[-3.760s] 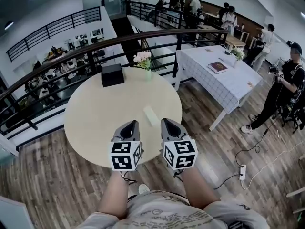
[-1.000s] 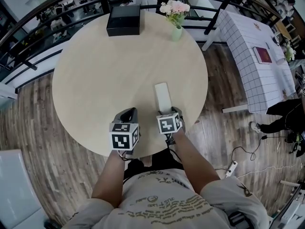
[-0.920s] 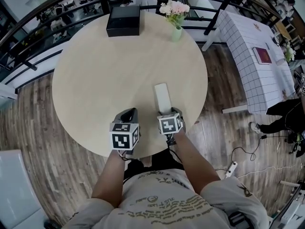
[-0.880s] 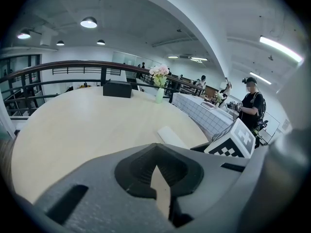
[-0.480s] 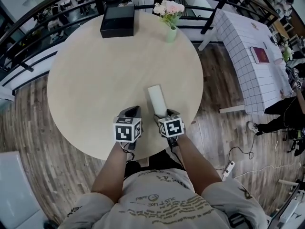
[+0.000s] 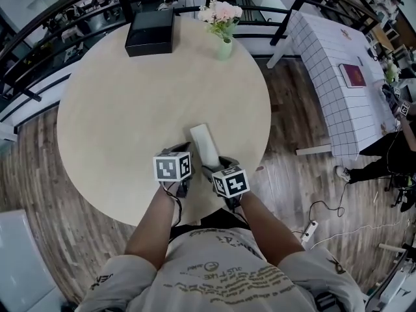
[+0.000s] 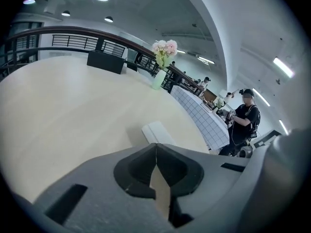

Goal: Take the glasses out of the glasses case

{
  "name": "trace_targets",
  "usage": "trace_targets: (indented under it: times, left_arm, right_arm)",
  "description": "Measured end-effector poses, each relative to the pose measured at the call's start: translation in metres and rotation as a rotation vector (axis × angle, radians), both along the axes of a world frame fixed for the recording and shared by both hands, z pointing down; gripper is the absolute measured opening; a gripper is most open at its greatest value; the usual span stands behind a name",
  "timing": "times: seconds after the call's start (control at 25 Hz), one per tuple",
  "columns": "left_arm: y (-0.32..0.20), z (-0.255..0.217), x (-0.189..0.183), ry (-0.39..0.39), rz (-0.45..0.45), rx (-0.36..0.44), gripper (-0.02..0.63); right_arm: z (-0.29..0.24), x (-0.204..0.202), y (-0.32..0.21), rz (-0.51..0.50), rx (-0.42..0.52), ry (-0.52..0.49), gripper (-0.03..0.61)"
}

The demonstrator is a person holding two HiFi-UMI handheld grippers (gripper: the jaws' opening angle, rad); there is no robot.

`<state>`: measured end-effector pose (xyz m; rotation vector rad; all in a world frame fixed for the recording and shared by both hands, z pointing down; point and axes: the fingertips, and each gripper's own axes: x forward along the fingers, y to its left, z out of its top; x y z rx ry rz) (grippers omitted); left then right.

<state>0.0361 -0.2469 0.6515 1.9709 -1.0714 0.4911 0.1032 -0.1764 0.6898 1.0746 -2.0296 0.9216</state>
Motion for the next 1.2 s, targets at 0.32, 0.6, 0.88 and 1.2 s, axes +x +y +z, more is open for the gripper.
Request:
trace_targets:
  times: [0.32, 0.6, 0.88, 1.2]
  left_arm:
    - [-0.011, 0.016, 0.007, 0.126, -0.101, -0.1, 0.071]
    - [-0.011, 0.021, 0.006, 0.178, -0.143, -0.154, 0.072]
    - [-0.005, 0.024, 0.005, 0.194, -0.16, -0.163, 0.072]
    - [-0.004, 0.031, 0.001, 0.21, -0.18, -0.178, 0.072]
  right_arm:
    - [0.001, 0.003, 0.0, -0.03, -0.019, -0.074, 0.29]
    - [0.0, 0.002, 0.001, -0.05, -0.025, -0.085, 0.29]
    - [0.002, 0.001, 0.003, -0.072, -0.011, -0.049, 0.29]
    - [0.004, 0.002, 0.004, -0.068, -0.036, -0.083, 0.287]
